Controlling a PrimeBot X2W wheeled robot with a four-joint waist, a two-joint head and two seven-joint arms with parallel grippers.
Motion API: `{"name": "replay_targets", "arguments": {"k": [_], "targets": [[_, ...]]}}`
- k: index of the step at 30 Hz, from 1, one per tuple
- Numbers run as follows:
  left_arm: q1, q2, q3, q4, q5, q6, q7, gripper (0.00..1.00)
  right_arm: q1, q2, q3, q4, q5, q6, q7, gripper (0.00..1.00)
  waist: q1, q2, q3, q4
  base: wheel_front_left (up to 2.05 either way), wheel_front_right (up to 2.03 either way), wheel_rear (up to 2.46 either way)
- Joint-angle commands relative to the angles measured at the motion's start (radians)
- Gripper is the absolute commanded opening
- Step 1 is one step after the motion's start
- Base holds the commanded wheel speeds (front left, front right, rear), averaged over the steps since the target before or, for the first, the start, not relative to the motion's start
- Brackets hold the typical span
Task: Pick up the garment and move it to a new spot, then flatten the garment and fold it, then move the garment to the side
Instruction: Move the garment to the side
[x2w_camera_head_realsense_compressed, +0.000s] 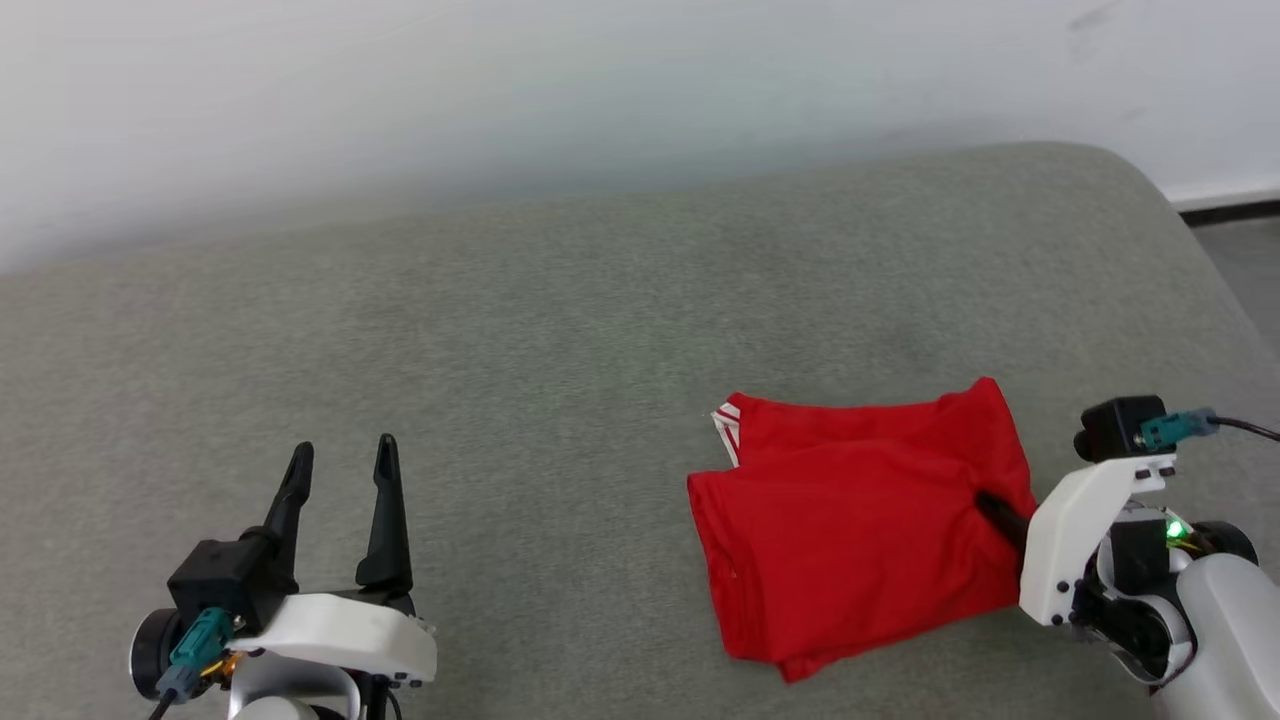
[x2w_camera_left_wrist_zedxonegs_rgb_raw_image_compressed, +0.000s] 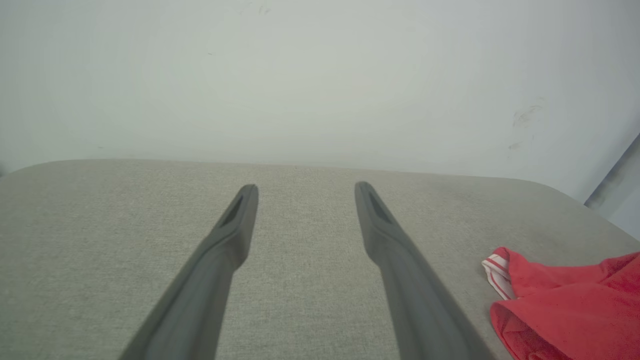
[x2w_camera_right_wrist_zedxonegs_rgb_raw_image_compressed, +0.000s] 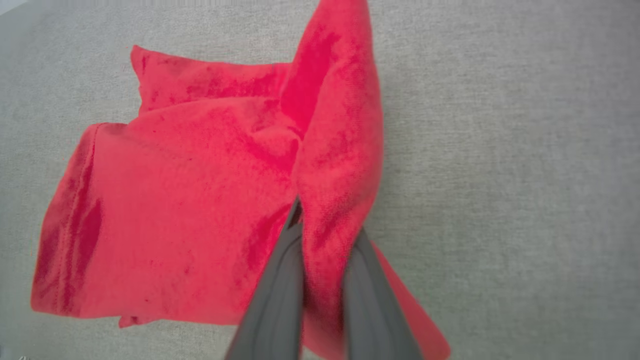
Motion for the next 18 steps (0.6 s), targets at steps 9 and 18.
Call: {"name": "replay_targets", "arguments": {"k": [9, 18], "targets": [[-0.129, 0.042, -0.023, -0.061, 0.064, -0.022, 0.026, 1.0, -0.136, 0.007, -0.051, 0.044, -0.076, -0.001, -0.053, 0.0, 0.0, -0.0001, 0.197, -0.256, 0.0, 0.0, 0.0], [-0.308, 0.095, -0.051, -0.155, 0.142, -0.046, 0.108, 1.0, -0.341, -0.079, -0.178, 0.168, -0.165, -0.001, -0.201, 0.0, 0.0, -0.0001, 0.41, -0.269, 0.0, 0.0, 0.0]]}}
